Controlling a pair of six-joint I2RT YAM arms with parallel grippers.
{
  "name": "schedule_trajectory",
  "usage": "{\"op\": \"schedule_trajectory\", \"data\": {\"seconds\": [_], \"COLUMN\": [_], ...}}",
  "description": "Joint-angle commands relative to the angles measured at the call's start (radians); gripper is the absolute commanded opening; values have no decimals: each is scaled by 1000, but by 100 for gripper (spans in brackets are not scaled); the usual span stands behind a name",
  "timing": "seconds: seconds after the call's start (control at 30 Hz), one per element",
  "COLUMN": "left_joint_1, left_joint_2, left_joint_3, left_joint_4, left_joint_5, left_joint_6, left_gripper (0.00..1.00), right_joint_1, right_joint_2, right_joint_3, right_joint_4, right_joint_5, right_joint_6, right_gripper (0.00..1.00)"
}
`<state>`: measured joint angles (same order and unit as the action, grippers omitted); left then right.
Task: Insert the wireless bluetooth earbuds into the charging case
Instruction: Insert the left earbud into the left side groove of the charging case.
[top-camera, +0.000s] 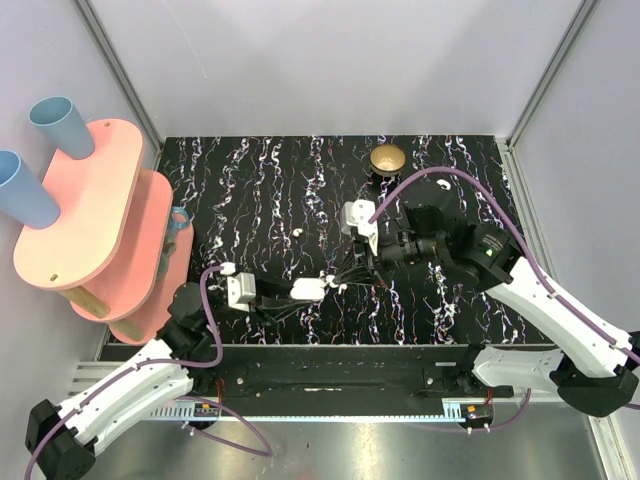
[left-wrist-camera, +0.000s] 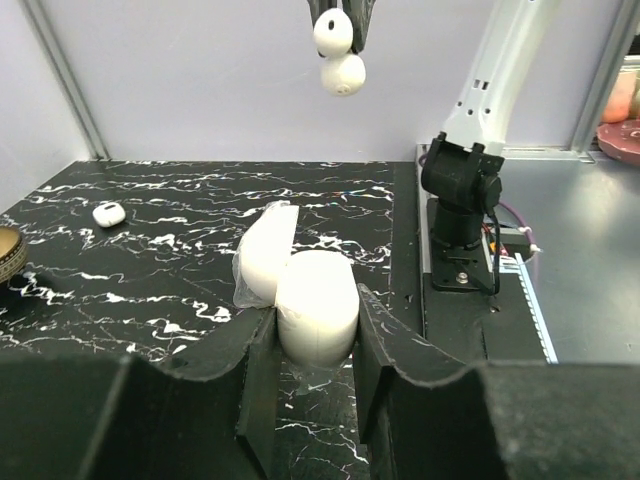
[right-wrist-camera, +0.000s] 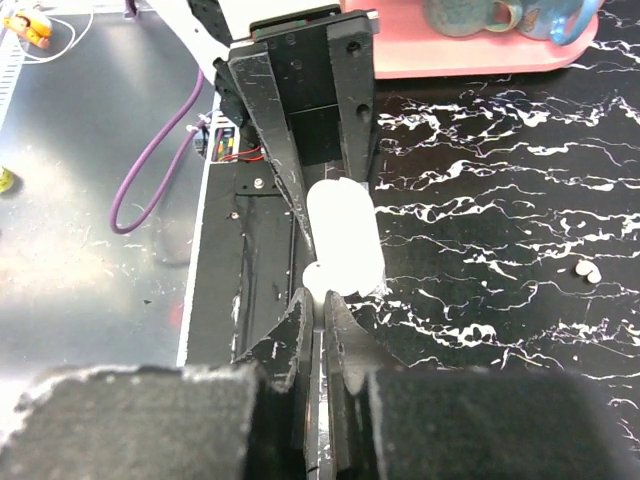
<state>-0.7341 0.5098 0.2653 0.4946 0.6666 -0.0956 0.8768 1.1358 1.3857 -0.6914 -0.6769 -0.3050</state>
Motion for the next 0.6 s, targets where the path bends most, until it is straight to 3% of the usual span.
{"op": "schedule_trajectory", "data": {"seconds": [0.0,0.57], "left_joint_1": [-1,-2], "left_joint_2": [38,151], "left_joint_3": [66,121], "left_joint_4": [99,53], "left_joint_5": [91,145], "left_joint_6": [14,-35], "left_gripper": [0,0], "right_joint_1": [39,136], "right_joint_2": [27,113], "right_joint_3": [62,104], "right_joint_4": [-114,-97], "right_joint_5": [-7,146], "right_joint_6": [-48,-98], "right_gripper": [0,0]}}
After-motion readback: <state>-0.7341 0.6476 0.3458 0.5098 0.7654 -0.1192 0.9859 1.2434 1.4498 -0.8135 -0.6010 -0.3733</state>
